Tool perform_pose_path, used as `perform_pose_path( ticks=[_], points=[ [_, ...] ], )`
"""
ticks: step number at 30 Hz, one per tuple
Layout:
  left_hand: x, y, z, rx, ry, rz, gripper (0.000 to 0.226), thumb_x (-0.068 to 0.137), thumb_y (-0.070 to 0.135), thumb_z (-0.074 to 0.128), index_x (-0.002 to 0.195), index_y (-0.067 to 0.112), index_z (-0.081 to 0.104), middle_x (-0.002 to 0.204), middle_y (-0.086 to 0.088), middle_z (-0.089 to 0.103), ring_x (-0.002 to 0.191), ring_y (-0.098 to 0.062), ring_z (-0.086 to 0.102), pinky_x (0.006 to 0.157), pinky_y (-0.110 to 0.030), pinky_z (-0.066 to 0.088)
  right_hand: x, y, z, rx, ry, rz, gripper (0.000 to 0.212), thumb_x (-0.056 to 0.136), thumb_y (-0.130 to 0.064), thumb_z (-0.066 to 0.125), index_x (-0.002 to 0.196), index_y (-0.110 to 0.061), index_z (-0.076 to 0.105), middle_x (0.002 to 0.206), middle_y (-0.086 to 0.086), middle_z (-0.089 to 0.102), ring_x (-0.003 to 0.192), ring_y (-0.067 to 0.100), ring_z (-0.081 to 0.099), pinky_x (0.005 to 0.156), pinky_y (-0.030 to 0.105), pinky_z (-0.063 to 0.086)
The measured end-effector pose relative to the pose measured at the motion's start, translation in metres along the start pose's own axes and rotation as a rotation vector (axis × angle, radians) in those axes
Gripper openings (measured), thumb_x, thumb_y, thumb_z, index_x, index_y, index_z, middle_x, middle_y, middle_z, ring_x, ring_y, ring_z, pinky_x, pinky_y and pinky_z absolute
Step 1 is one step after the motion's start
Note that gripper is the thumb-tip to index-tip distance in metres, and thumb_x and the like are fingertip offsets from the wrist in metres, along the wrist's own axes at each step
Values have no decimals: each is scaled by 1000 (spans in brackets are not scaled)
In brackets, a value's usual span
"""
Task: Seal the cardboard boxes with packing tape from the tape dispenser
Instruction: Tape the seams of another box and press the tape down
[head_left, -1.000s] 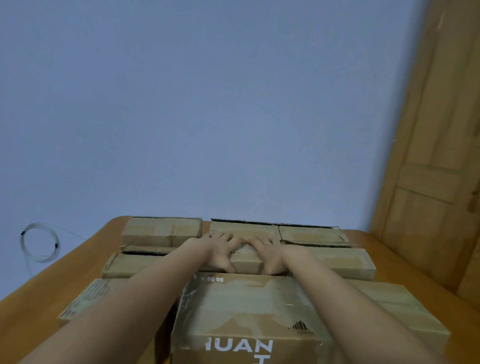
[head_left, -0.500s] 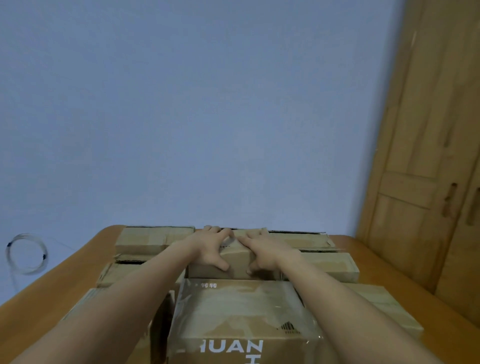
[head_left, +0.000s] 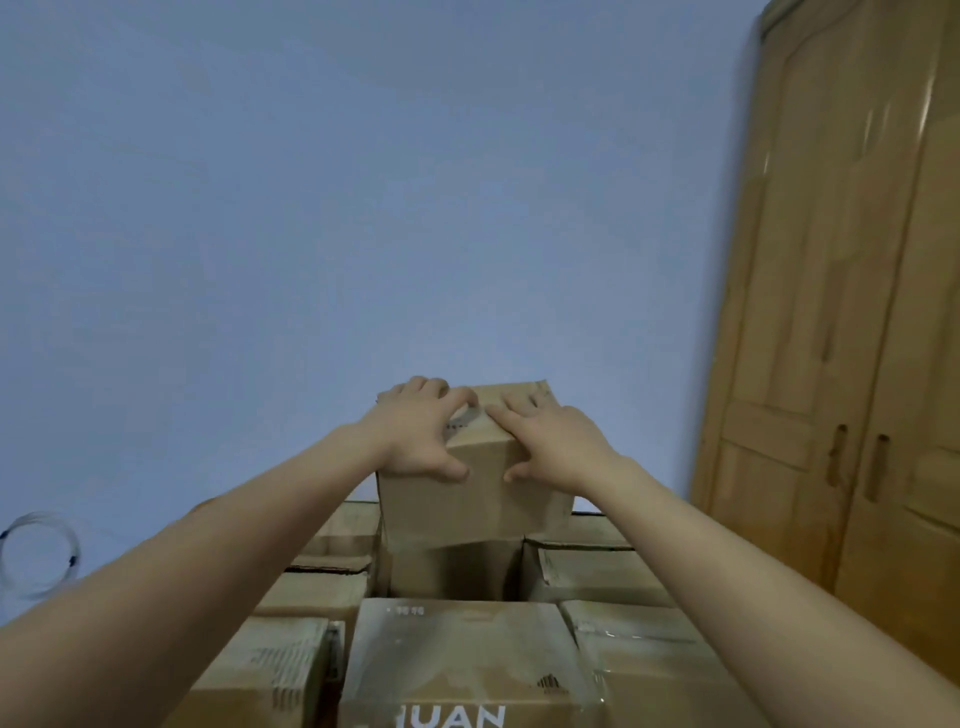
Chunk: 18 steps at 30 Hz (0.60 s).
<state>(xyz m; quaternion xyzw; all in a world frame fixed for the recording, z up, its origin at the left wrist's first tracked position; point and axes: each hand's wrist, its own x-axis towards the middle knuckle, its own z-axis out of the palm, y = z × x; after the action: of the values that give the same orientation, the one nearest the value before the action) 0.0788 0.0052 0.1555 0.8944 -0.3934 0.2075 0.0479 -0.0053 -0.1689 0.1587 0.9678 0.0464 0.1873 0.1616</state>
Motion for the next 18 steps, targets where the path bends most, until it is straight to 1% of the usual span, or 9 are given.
perform_pose_path(
  ticks=[3, 5, 7, 11, 14, 16, 18],
  points=[
    [-23, 19, -27, 61, 124, 21, 88, 58, 68, 54, 135, 32, 31, 135, -4, 39, 127, -26, 32, 108, -42, 22, -29, -5, -31, -47, 95, 8, 81, 87, -40, 63, 150, -27, 15, 159, 0, 13, 144, 25, 15, 107, 43, 30],
    [-42, 34, -40, 72, 168, 25, 87, 57, 69, 49, 134, 33, 29, 137, -3, 37, 130, -25, 30, 112, -48, 14, -53, -11, -47, -77, 135, 14, 80, 87, -40, 62, 150, -28, 14, 160, -2, 10, 144, 23, 13, 108, 42, 29],
    [-62, 48, -50, 60, 179, 35, 85, 59, 70, 50, 133, 33, 27, 136, -3, 36, 132, -23, 29, 113, -52, 7, -80, -19, -58, -84, 152, 20, 80, 88, -42, 61, 151, -28, 13, 160, -4, 8, 145, 21, 11, 109, 42, 28],
    [-105, 75, -70, 32, 122, 63, 81, 68, 68, 62, 132, 34, 25, 133, 0, 40, 127, -21, 39, 112, -54, 7, -132, -35, -79, -21, 130, 28, 80, 88, -46, 59, 152, -33, 12, 160, -12, 7, 146, 15, 9, 110, 38, 25],
    [-136, 94, -79, 57, 57, 79, 83, 69, 70, 59, 134, 34, 21, 129, 3, 48, 122, -21, 45, 113, -54, 7, -169, -49, -91, 41, 84, 17, 79, 87, -50, 60, 151, -38, 14, 158, -18, 11, 144, 10, 14, 107, 32, 28],
    [-156, 104, -79, 56, -1, 79, 86, 70, 71, 58, 135, 33, 19, 129, 3, 49, 121, -21, 46, 112, -53, 9, -193, -60, -96, 61, 55, 0, 78, 87, -52, 59, 150, -41, 15, 157, -21, 14, 143, 7, 17, 105, 29, 30],
    [-174, 113, -76, 50, -64, 79, 90, 70, 73, 57, 137, 31, 16, 131, 4, 48, 122, -21, 46, 112, -52, 11, -213, -70, -95, 74, 36, -17, 76, 86, -53, 58, 149, -42, 17, 156, -22, 18, 141, 6, 20, 102, 29, 33]
  ],
)
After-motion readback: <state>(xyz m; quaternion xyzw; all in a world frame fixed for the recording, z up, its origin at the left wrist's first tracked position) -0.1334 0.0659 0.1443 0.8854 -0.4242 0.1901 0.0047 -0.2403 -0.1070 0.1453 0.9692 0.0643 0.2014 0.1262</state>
